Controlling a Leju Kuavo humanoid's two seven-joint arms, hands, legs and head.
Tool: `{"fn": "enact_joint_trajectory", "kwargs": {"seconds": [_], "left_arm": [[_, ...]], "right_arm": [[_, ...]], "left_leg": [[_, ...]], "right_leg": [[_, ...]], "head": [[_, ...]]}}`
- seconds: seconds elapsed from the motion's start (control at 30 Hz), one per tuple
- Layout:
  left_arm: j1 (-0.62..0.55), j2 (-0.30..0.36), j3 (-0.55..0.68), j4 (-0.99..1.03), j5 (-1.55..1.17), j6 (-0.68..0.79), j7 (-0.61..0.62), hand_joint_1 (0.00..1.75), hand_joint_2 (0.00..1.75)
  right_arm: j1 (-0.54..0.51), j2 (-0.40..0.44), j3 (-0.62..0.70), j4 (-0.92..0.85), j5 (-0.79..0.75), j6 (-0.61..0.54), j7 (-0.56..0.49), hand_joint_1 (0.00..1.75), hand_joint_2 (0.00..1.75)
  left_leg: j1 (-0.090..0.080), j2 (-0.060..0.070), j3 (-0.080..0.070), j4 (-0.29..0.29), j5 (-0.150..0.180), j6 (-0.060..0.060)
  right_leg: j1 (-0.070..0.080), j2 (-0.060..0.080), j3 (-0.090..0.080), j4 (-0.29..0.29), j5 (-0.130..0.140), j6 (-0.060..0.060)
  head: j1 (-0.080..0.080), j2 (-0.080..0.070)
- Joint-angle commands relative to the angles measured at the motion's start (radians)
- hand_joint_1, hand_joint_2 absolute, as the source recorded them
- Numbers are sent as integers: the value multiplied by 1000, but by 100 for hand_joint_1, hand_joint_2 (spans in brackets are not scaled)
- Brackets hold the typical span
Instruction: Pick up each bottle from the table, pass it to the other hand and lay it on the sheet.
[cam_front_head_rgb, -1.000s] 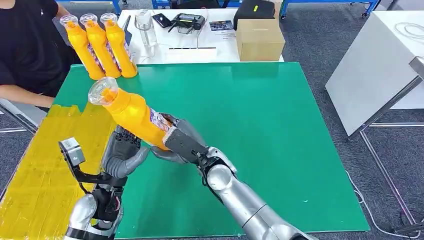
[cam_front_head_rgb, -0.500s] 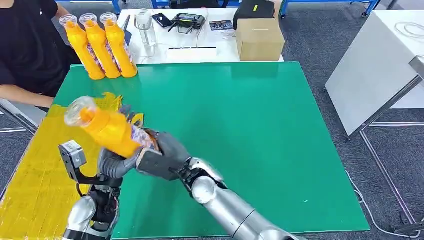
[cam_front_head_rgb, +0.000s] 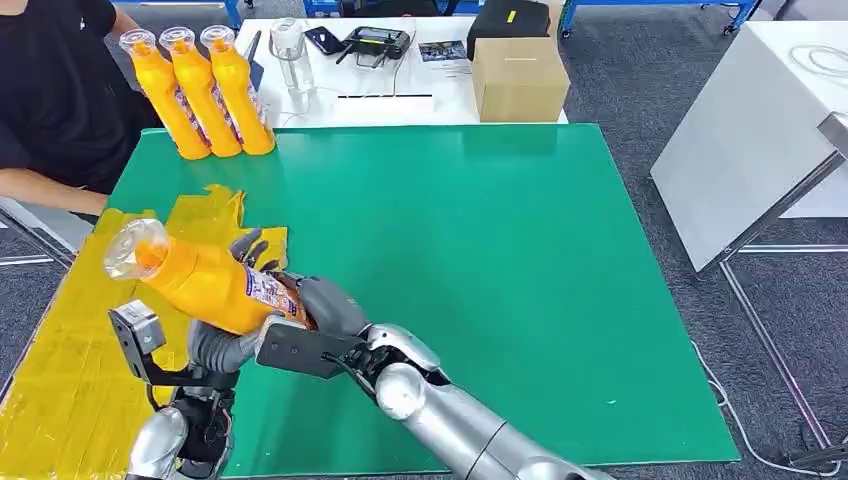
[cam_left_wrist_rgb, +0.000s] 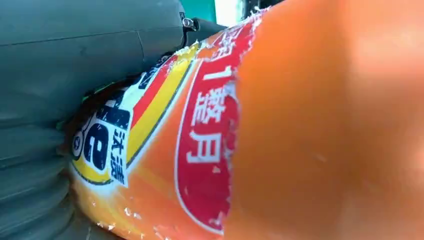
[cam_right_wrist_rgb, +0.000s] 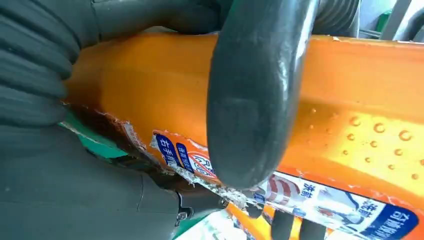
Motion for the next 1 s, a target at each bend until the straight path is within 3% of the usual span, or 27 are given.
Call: {"fn": "enact_joint_trajectory", "kwargs": {"seconds": [0.03,0.63,0.67,0.7,0.73,0.93,1.0], "left_arm": [[-57,8,-26,40,-6,-9,12,175,175],[-57,8,-27,35,5,-23,4,175,175],[-54,9,-23,27,-4,-14,-4,175,175],[-51,11,-20,19,-25,-1,-16,175,175],[-49,16,-18,8,-57,15,-29,175,175],[-65,71,67,-24,-570,274,-132,175,175],[-71,92,121,0,-632,270,-132,175,175]], "right_arm": [[-13,-20,122,13,2,17,-14,175,175],[-6,-42,55,28,8,-26,-30,175,175],[-3,-57,37,11,24,-55,-32,103,175],[7,-71,12,-18,32,-80,-37,0,175],[7,-94,-6,-46,35,-71,-30,0,0],[53,-265,-231,-288,9,-29,-48,0,0],[81,-299,-302,-335,-1,0,-69,0,0]], "left_leg": [[0,-2,2,-1,-1,0],[1,-3,2,-1,0,0],[1,-4,4,-1,-1,0],[1,-4,2,-1,0,0],[1,-3,3,-1,-1,0],[1,-5,0,0,0,1],[1,-7,2,0,0,1]], "right_leg": [[0,-1,3,-1,-1,0],[1,-3,3,-1,-1,0],[1,-3,5,-2,-2,-1],[1,-3,3,-1,-1,0],[1,-3,5,-2,-1,-1],[1,-4,2,-1,-1,0],[1,-7,5,-2,-1,0]], "head": [[0,0],[0,0],[0,0],[0,0],[0,0],[0,0],[0,0]]}}
